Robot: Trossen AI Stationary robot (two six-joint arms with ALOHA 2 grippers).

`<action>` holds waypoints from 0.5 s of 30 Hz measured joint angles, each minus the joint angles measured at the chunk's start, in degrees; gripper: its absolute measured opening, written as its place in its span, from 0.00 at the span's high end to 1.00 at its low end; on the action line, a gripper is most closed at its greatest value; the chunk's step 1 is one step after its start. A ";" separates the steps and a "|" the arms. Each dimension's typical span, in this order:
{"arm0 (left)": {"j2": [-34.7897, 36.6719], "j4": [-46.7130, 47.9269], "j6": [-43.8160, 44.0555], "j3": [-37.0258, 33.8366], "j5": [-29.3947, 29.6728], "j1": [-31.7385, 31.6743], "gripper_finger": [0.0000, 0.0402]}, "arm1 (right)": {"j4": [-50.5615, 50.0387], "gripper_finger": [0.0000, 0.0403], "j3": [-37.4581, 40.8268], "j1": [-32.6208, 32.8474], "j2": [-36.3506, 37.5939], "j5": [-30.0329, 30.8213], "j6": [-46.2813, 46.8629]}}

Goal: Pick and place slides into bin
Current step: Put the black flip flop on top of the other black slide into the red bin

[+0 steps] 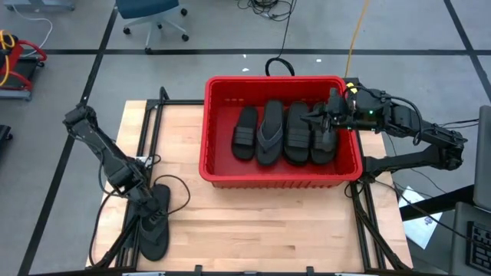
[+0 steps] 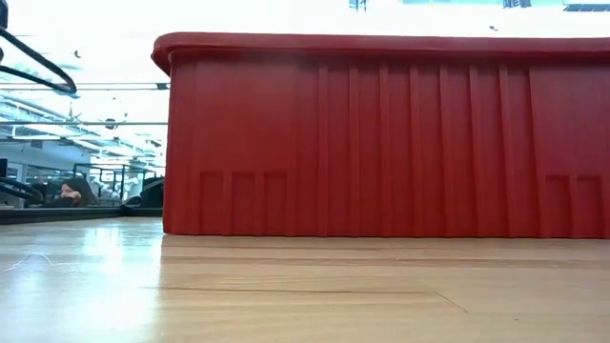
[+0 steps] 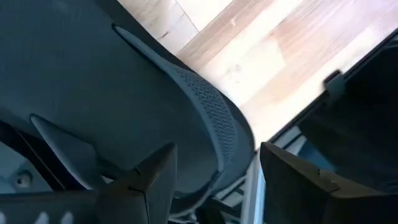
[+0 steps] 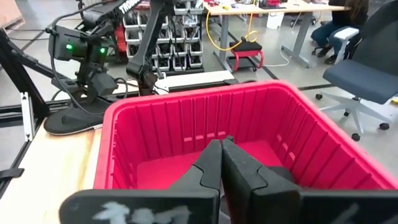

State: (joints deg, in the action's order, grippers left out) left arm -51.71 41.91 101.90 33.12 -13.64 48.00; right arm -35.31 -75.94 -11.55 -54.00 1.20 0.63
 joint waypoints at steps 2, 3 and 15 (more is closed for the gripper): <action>-1.12 -0.21 -0.98 0.00 0.16 0.14 0.44 | -0.55 1.00 0.00 0.00 0.00 0.01 0.10; -1.71 -0.67 -1.41 0.00 0.13 0.14 0.44 | -0.87 1.00 0.00 0.00 0.00 0.00 0.12; -11.03 -6.83 -3.96 -0.02 -3.18 0.14 0.44 | -1.44 1.00 0.00 0.00 0.00 0.00 0.17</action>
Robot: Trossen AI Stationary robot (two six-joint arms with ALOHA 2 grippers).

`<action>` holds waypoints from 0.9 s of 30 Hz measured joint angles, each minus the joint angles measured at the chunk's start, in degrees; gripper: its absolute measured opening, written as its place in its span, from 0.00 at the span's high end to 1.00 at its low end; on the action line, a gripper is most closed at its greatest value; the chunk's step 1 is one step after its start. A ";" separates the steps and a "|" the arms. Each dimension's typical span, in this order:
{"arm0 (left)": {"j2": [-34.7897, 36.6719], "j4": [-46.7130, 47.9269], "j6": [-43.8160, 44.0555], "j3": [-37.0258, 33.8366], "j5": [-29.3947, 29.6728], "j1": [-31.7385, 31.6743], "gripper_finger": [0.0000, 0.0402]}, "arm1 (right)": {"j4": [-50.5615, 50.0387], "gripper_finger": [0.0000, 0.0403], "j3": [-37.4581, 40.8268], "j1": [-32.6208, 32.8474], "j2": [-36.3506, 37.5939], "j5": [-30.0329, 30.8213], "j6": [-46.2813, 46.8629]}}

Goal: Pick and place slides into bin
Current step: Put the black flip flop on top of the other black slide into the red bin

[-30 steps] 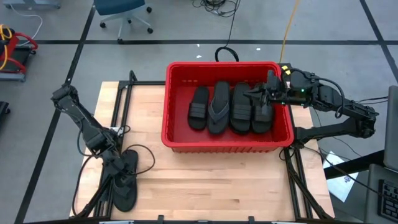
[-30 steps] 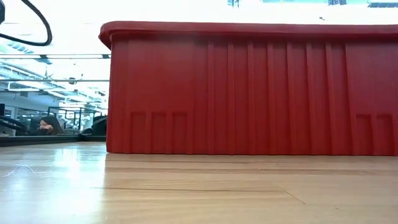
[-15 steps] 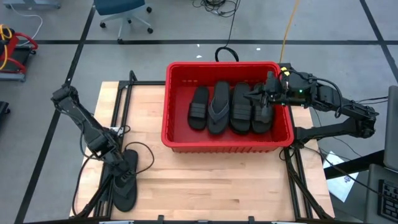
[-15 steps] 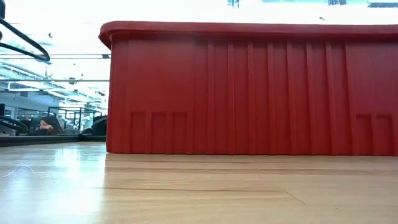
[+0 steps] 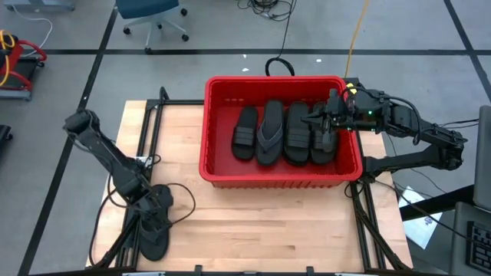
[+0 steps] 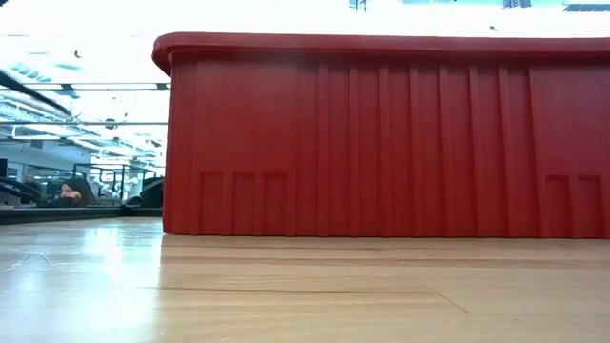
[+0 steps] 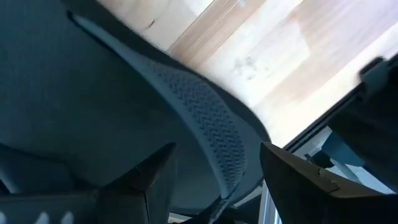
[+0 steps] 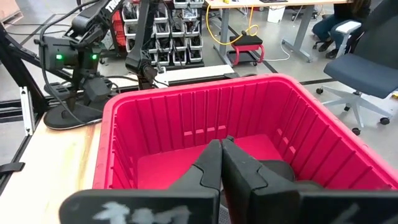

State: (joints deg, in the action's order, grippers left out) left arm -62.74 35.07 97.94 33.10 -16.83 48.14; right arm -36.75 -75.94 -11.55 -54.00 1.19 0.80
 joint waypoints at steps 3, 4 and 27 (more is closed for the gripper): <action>-1.27 -1.30 0.12 0.00 -1.15 0.00 0.44 | 0.00 1.00 0.00 0.00 0.00 0.00 0.00; -1.49 -1.74 0.09 0.00 -1.15 0.00 0.44 | 0.00 1.00 0.00 0.00 0.00 0.00 0.00; -1.75 -12.34 -7.61 0.25 -0.59 0.00 0.99 | 0.02 1.00 0.00 0.00 -0.01 0.02 0.04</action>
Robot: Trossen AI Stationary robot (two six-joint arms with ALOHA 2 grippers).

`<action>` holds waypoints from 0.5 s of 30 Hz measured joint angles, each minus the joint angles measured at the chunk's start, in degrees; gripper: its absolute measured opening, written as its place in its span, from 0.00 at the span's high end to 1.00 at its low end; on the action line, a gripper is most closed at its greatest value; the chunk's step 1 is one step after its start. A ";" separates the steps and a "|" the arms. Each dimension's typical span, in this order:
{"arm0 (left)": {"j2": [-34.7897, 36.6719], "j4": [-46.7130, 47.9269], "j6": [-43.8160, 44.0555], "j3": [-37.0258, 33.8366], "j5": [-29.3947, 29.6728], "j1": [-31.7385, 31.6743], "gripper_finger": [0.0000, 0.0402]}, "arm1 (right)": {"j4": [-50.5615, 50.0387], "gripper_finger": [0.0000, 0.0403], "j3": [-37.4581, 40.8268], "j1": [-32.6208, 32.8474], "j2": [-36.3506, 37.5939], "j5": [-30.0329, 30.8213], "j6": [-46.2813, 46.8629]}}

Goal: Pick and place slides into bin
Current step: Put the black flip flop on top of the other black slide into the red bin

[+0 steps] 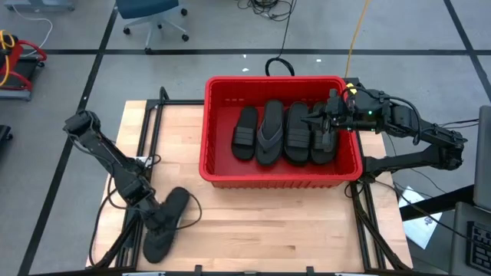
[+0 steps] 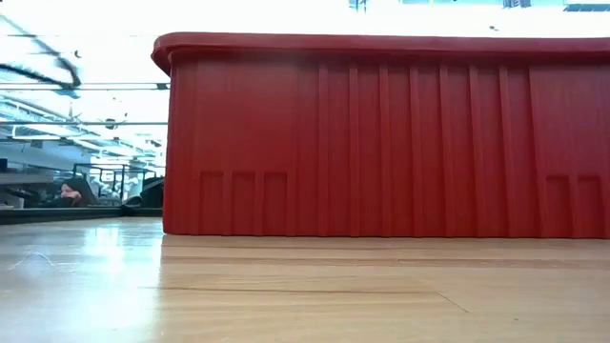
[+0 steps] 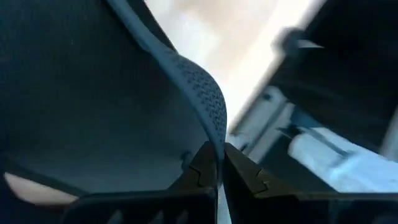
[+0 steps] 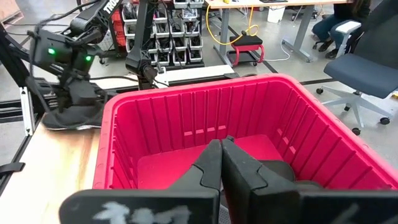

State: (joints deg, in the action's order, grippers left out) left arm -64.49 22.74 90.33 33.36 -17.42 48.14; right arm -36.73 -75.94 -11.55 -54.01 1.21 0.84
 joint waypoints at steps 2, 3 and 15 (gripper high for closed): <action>0.01 -3.57 -0.25 1.06 1.62 0.00 0.99 | 0.02 1.00 0.00 0.00 0.01 0.00 0.04; 0.03 -4.80 -0.49 1.80 2.99 0.00 0.99 | 0.02 1.00 0.00 0.00 0.01 0.00 0.32; 0.04 -2.83 -22.17 18.11 13.01 -1.28 1.00 | 0.59 1.00 0.00 0.01 0.01 0.15 1.48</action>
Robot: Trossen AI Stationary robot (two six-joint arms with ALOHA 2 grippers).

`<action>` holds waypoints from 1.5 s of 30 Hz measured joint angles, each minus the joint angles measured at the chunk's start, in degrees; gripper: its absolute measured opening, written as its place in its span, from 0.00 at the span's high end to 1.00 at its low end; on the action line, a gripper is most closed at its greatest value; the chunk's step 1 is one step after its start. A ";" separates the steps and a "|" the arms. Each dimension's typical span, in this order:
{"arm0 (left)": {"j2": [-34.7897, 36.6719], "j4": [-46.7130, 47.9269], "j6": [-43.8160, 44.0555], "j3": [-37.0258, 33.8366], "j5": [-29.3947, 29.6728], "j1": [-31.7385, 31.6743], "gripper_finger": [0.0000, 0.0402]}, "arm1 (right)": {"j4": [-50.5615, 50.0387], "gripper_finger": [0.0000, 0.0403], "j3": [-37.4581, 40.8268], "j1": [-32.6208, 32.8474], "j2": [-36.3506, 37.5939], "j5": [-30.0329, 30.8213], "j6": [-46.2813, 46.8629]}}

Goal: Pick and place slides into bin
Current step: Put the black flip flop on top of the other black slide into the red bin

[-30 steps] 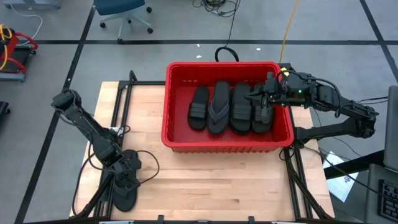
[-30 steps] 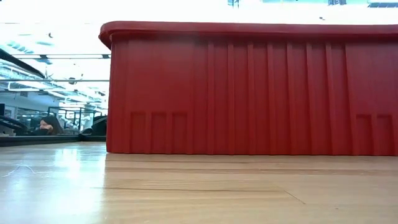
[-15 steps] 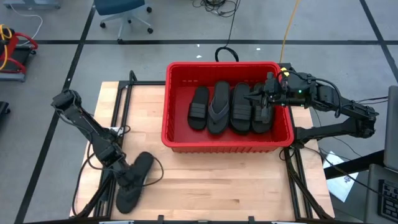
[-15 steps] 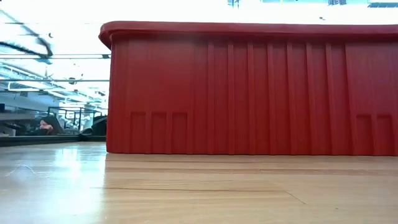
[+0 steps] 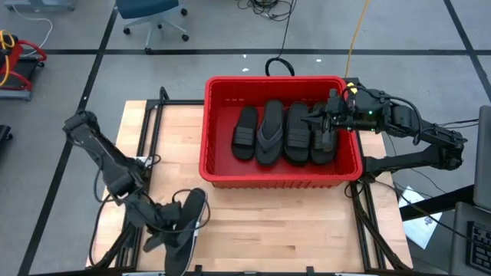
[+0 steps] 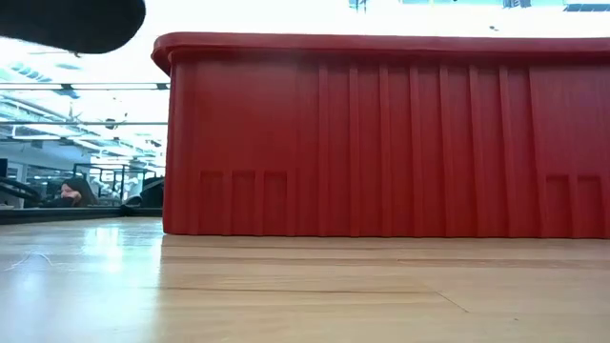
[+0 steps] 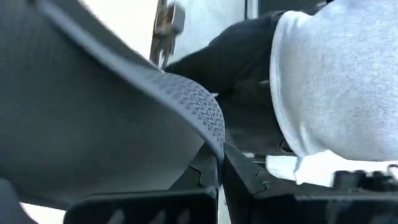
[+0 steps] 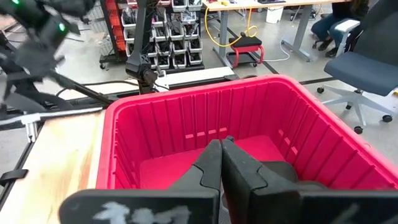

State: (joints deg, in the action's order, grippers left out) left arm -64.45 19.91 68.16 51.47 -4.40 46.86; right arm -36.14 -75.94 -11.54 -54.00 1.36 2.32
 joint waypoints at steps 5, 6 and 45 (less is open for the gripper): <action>-0.01 18.98 -12.19 14.33 3.53 -3.91 1.00 | -0.14 1.00 0.00 0.01 0.00 0.01 -0.02; 0.00 23.81 -14.94 17.61 6.06 -4.49 1.00 | -0.13 1.00 0.00 0.01 0.00 0.01 -0.02; -37.98 48.48 -82.17 61.63 -8.26 -68.11 1.00 | -0.20 1.00 0.00 0.01 -0.04 0.05 -1.66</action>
State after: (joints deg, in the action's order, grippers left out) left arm -102.43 68.40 -14.01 113.10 -12.66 -21.24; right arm -36.34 -75.94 -11.53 -54.04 1.41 0.67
